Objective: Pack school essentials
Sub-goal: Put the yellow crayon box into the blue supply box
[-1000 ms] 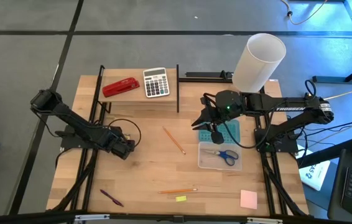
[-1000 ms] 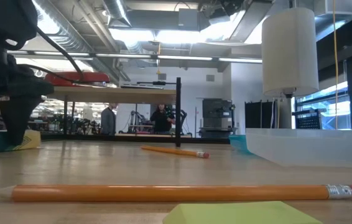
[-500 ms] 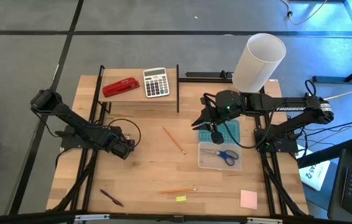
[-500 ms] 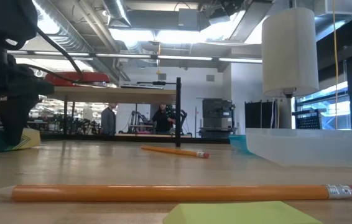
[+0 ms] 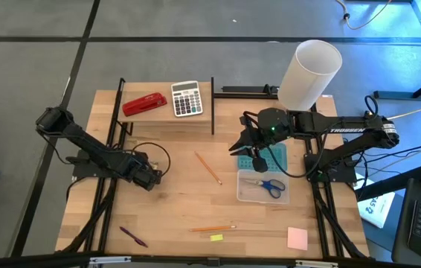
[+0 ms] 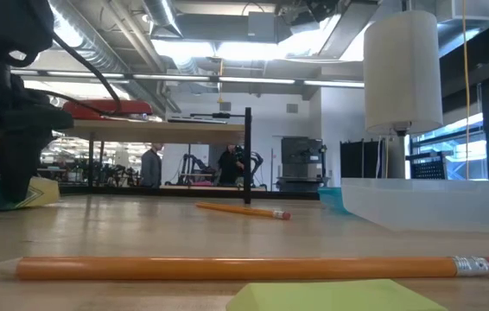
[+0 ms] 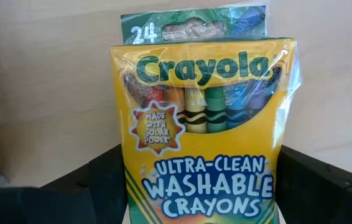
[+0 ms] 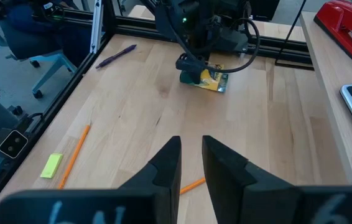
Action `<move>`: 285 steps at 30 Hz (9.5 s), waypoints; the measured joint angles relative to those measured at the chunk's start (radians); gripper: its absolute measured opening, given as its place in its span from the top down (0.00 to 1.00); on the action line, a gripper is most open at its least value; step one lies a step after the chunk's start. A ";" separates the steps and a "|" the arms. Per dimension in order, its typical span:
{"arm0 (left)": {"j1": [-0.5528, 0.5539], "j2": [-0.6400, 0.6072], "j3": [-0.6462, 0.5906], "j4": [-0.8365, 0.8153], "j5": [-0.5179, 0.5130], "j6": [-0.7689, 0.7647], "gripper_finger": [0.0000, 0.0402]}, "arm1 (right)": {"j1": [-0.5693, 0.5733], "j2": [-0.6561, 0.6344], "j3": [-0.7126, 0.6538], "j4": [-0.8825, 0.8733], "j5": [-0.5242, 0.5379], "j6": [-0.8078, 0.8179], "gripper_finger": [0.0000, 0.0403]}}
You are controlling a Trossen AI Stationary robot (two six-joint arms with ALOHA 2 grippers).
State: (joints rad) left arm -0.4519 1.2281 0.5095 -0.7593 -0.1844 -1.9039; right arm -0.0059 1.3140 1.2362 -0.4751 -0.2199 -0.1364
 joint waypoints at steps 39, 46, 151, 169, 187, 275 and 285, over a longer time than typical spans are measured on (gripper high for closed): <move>0.218 -0.023 0.281 0.119 0.057 1.221 0.22 | 0.000 0.000 0.000 0.000 0.000 0.000 0.83; 0.260 0.097 0.343 0.132 0.068 1.428 0.22 | 0.000 0.000 0.000 -0.002 -0.001 0.000 0.83; 0.262 0.437 0.359 0.403 0.150 1.516 0.03 | 0.023 0.000 0.000 -0.045 -0.001 0.054 0.83; 0.286 0.306 0.359 0.328 0.149 1.487 0.01 | 0.023 0.000 0.000 -0.044 -0.001 0.054 0.83; 0.261 -0.053 0.359 0.120 0.023 1.352 0.01 | 0.023 0.001 0.000 -0.018 0.000 0.062 0.83; 0.072 -0.325 0.359 0.035 -0.147 1.489 0.01 | 0.021 0.129 0.000 0.326 0.016 -0.136 0.37; 0.072 -0.325 0.359 0.035 -0.147 1.489 0.01 | 0.027 0.285 0.000 0.388 -0.065 -0.120 0.37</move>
State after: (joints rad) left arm -0.3798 0.9028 0.8680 -0.7246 -0.3313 -0.4149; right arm 0.0206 1.5989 1.2366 -0.0873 -0.2848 -0.2566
